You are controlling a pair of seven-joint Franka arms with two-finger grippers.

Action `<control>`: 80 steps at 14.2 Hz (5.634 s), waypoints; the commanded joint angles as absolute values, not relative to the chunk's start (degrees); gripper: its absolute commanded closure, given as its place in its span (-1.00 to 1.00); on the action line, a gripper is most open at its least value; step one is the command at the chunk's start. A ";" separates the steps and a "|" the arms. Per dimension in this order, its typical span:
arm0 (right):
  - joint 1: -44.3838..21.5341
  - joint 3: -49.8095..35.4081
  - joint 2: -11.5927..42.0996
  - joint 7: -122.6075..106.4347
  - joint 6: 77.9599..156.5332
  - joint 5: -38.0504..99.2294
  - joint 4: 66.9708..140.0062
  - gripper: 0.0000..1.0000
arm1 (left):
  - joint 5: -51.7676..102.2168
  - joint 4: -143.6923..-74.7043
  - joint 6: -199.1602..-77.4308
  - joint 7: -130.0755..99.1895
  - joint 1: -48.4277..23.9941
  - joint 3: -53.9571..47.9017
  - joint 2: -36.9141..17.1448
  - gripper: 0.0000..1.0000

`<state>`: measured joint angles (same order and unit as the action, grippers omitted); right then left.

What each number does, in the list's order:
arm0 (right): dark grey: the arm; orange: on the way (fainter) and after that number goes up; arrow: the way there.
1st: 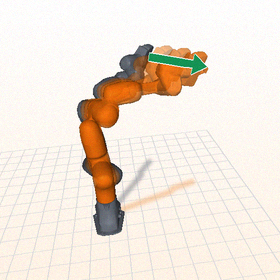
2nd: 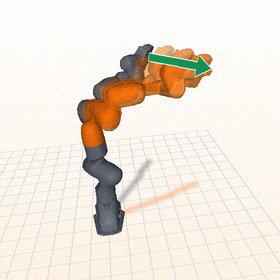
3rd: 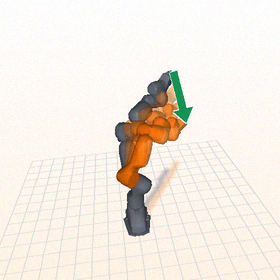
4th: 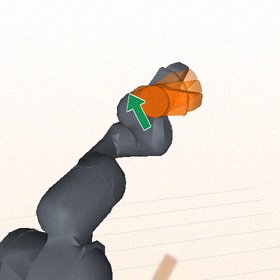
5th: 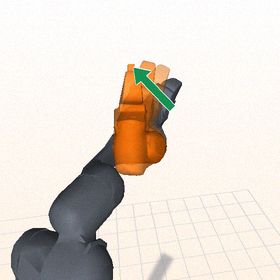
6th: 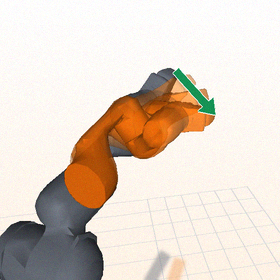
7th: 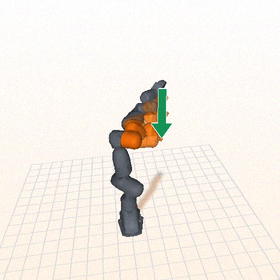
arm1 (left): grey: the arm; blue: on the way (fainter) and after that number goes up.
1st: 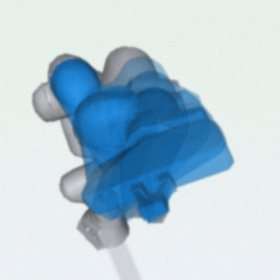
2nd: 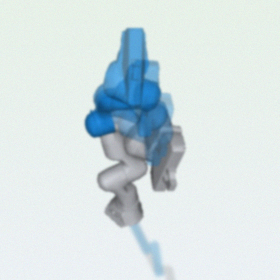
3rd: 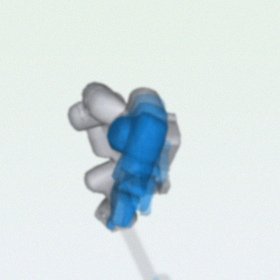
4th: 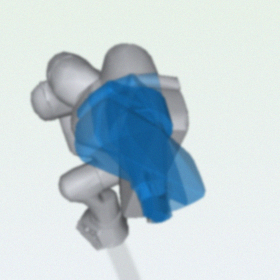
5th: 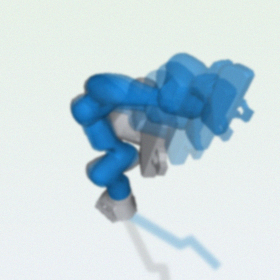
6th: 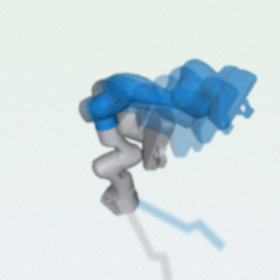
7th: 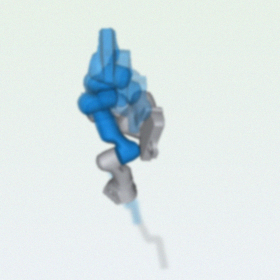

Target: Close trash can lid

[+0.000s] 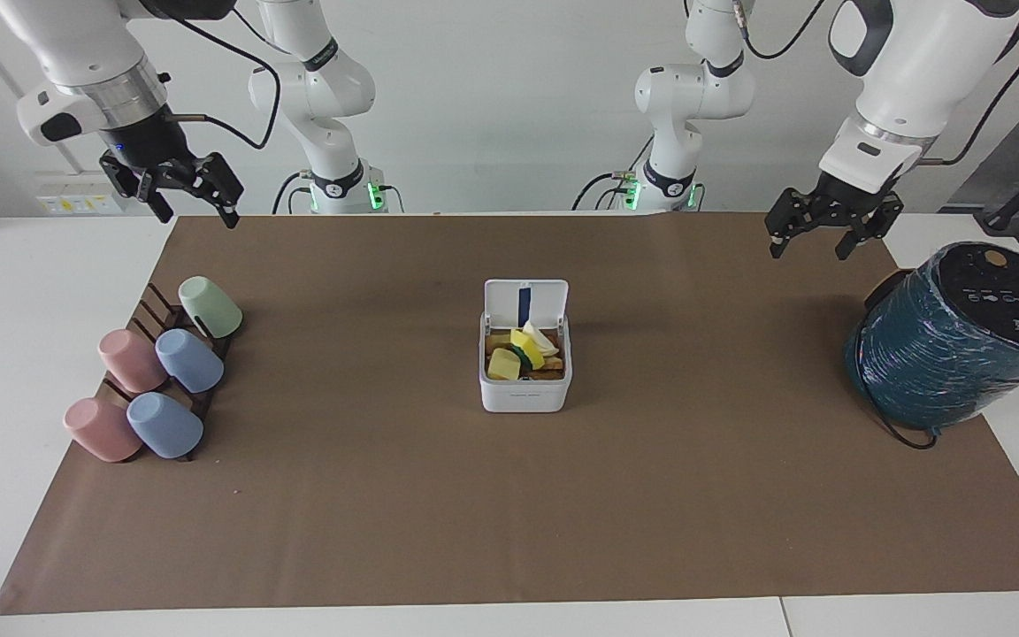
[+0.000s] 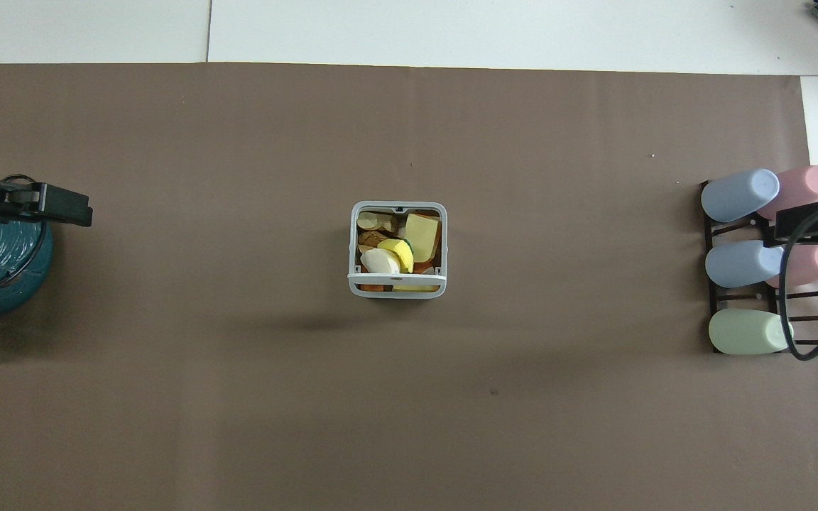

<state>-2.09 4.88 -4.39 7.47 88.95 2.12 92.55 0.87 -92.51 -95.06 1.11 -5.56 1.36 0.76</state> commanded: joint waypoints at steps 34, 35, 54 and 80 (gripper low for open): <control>-2.11 4.57 -5.71 8.09 90.62 2.81 95.10 -1.00 | 0.62 -109.78 -143.87 -31.38 -37.53 -0.26 -9.83 1.00; -2.11 4.57 -5.71 8.09 90.62 2.81 95.10 -1.00 | 0.53 -108.73 -145.10 -31.46 -37.70 -0.26 -12.37 1.00; -2.11 4.57 -5.80 8.09 90.62 2.81 95.10 -1.00 | 0.53 -106.95 -116.37 -28.76 -30.51 0.44 -4.32 -0.31; -2.02 3.52 -6.24 9.32 92.11 0.53 96.33 -1.00 | 0.61 -88.25 -91.95 8.00 0.00 0.62 -0.35 -1.00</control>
